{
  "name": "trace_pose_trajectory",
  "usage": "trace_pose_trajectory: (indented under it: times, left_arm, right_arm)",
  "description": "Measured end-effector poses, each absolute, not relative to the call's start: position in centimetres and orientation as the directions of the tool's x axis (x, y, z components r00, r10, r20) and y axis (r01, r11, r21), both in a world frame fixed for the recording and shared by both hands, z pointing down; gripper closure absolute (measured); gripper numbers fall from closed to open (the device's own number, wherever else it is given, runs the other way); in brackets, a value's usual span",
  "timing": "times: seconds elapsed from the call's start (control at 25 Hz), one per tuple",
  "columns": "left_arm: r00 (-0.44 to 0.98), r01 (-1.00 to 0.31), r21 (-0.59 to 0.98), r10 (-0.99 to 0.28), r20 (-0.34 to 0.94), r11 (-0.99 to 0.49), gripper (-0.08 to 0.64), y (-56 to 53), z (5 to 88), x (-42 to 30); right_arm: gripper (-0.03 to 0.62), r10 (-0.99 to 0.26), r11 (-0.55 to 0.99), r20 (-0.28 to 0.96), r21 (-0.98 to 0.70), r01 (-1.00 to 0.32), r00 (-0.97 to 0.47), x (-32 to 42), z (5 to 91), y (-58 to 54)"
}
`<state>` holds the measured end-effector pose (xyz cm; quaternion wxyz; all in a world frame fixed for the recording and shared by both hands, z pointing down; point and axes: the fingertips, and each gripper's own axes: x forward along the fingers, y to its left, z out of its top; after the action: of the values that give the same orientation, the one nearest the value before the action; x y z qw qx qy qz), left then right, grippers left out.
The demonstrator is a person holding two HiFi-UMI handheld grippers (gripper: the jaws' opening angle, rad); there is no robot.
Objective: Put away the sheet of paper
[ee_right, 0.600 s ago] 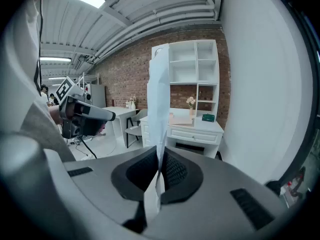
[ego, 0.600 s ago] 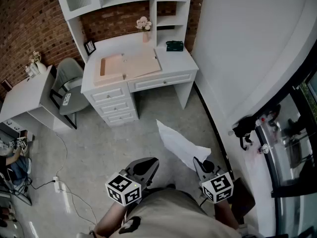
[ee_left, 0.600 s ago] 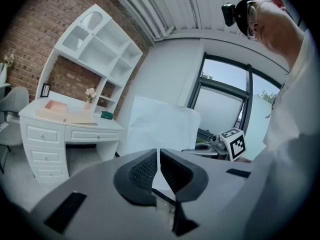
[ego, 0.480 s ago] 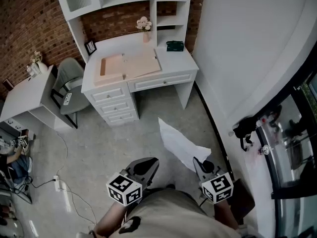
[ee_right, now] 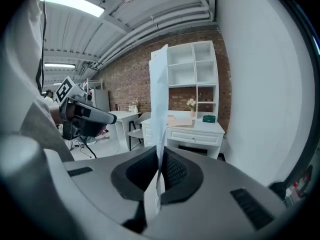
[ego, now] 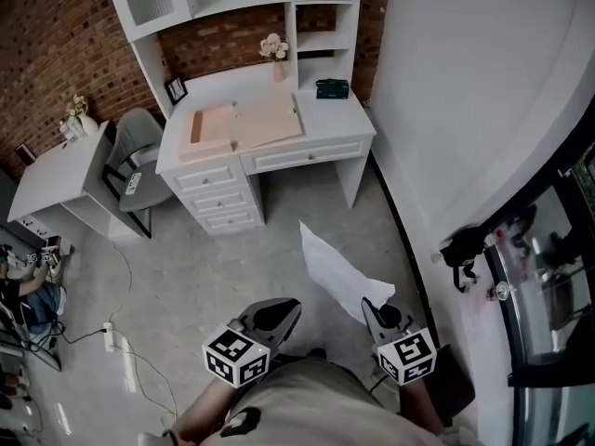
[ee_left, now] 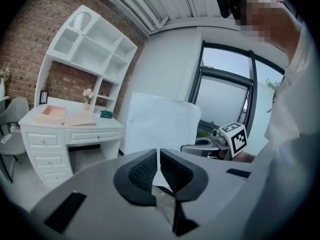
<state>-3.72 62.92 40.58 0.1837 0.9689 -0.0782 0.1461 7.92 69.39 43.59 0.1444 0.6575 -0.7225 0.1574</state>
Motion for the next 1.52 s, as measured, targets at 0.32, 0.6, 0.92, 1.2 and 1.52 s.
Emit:
trace_pose_trajectory:
  times: [0.32, 0.6, 0.92, 1.2, 1.52]
  left_arm:
    - [0.939, -0.21, 0.335, -0.095, 0.33, -0.919, 0.529, 61.6, 41.3, -2.9]
    - [0.952, -0.151, 0.352, -0.04, 0.303, -0.924, 0.529, 58.9, 41.9, -1.1]
    - [0.959, -0.162, 0.361, -0.061, 0.275, -0.918, 0.537, 51.7, 41.2, -2.1]
    - [0.958, -0.202, 0.359, -0.107, 0.266, -0.911, 0.545, 45.7, 41.4, -3.9]
    - [0.969, -0.2, 0.385, -0.125, 0.212, -0.901, 0.544, 40.8, 41.0, -6.6]
  right_arm:
    - [0.565, -0.896, 0.089, 0.437, -0.004, -0.996, -0.082, 8.6, 43.8, 68.1]
    - [0.565, -0.891, 0.036, 0.453, 0.033, -0.999, -0.017, 10.0, 43.5, 66.0]
    - [0.565, -0.888, 0.032, 0.46, 0.078, -0.996, 0.008, 8.9, 41.9, 60.0]
    - [0.565, -0.885, 0.043, 0.465, 0.095, -0.995, 0.006, 6.8, 40.7, 54.8]
    - [0.565, -0.878, 0.05, 0.478, 0.115, -0.992, 0.012, 4.9, 40.3, 50.1]
